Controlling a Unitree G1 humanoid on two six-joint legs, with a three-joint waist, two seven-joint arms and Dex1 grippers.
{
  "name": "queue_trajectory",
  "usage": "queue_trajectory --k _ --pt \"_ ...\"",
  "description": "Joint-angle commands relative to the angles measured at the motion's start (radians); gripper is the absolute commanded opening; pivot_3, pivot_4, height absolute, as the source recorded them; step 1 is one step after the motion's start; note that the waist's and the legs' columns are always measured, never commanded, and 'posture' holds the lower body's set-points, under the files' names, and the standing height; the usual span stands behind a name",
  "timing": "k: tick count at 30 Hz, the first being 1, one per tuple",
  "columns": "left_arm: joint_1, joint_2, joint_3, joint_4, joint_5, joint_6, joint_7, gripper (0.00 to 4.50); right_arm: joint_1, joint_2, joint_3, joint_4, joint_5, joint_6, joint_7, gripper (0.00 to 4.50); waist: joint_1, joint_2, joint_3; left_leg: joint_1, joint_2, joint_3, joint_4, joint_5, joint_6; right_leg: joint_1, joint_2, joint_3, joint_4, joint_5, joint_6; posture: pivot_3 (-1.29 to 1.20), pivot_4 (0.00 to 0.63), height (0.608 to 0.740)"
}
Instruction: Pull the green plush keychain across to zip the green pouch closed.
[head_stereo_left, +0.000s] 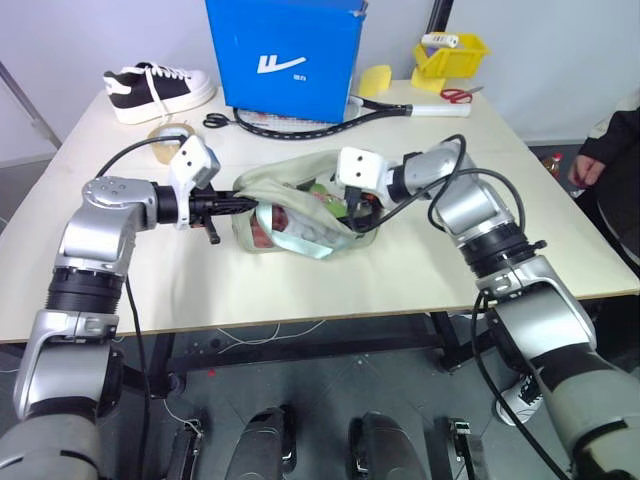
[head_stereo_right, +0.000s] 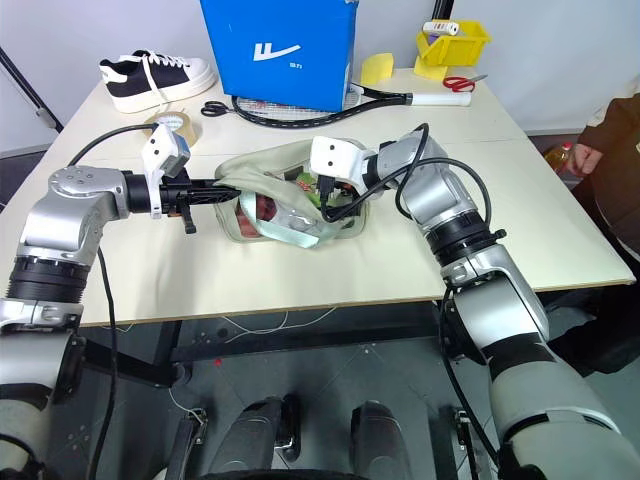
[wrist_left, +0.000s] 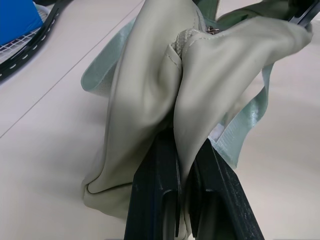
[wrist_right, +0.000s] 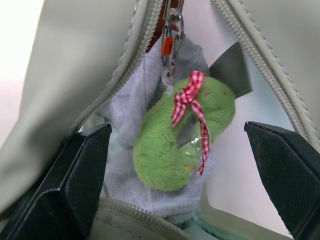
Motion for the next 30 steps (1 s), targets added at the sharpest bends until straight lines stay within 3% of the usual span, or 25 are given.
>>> queue_trajectory --k 1,4,10,24,30 --pt "-0.032 0.008 0.022 -0.014 -0.007 -0.011 0.002 0.0 -0.008 0.019 0.005 0.022 -0.009 0.005 -0.009 4.44 0.0 0.0 0.0 0.0 0.0 0.0 0.0 0.0 0.0 0.0 0.0 0.0 0.0 0.0 0.0 0.0 0.15 0.74" --pt "-0.035 0.008 0.022 -0.011 -0.007 -0.012 0.001 0.0 -0.004 0.018 0.003 0.027 -0.014 0.006 -0.009 3.21 0.0 0.0 0.0 0.0 0.0 0.0 0.0 0.0 0.0 0.0 0.0 0.0 0.0 0.0 0.0 0.0 0.15 0.74" --pt "-0.044 0.002 0.02 -0.002 -0.005 -0.016 0.004 0.0 -0.002 0.016 -0.008 0.024 -0.015 0.012 -0.026 0.04 0.001 0.0 0.0 0.0 0.0 0.0 0.0 0.0 0.0 0.0 0.0 0.0 0.0 0.0 0.0 0.0 0.15 0.74" --pt "-0.054 0.002 0.021 0.03 0.005 -0.034 0.005 0.0 -0.065 -0.18 -0.141 -0.254 0.093 0.264 0.085 0.01 0.005 0.0 0.0 -0.001 0.0 0.0 0.0 0.0 0.0 -0.001 0.0 0.0 0.0 0.0 0.0 0.0 0.15 0.74" --pt "-0.068 -0.005 0.014 0.05 0.009 -0.043 0.005 0.0 -0.06 -0.252 -0.152 -0.273 0.097 0.289 0.087 0.01 0.006 0.0 0.0 -0.001 0.0 0.0 0.0 0.0 0.0 -0.001 -0.001 0.0 -0.001 0.0 0.0 0.0 0.15 0.74"
